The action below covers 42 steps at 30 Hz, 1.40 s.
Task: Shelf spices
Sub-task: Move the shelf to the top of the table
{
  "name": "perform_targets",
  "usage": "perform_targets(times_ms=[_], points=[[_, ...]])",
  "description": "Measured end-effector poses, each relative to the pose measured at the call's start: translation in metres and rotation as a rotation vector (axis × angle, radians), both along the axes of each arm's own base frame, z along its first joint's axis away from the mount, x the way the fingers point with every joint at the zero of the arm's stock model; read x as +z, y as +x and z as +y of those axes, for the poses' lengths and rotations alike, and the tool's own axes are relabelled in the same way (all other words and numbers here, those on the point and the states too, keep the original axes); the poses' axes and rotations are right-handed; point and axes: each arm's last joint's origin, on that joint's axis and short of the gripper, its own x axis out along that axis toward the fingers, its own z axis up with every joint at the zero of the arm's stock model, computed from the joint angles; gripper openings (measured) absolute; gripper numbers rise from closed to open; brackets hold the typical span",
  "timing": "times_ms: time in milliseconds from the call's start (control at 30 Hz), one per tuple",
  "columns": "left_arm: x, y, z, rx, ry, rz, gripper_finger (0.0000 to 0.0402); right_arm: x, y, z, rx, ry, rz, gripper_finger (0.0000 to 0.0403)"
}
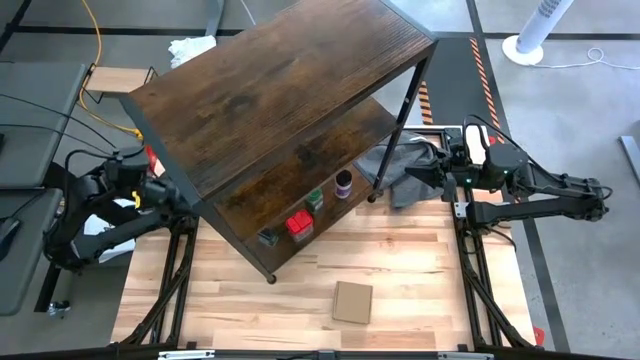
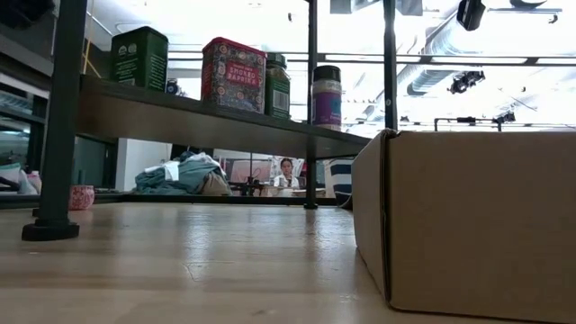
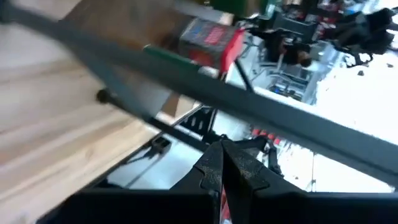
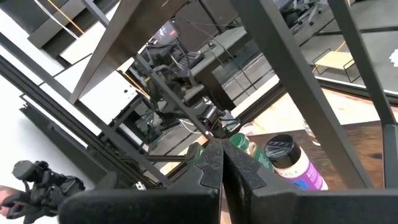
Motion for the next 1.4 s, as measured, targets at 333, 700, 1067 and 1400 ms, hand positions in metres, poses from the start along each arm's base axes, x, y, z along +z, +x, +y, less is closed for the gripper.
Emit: perform_targets(times_ms=[333, 700, 1067, 1400], points=[[0.003, -0.009, -0.007, -0.028, -0.056, 0.046, 0.0000, 0.000, 0.000, -0.001, -0.023, -0.002, 0.000, 0.0000], [0.027, 0.013, 0.007, -0.084, -0.012, -0.026, 0.0000, 0.000, 0.000, -0.001, -0.032, -0.002, 0.000, 0.0000], [0.041, 0.006, 0.003, -0.063, 0.025, 0.027, 0.0000, 0.000, 0.000, -0.001, -0.032, -0.002, 0.000, 0.0000], [0.056, 0.030, 0.016, -0.142, 0.034, -0.049, 0.0000, 0.000, 0.000, -0.001, -0.034, 0.002, -0.001, 0.0000]])
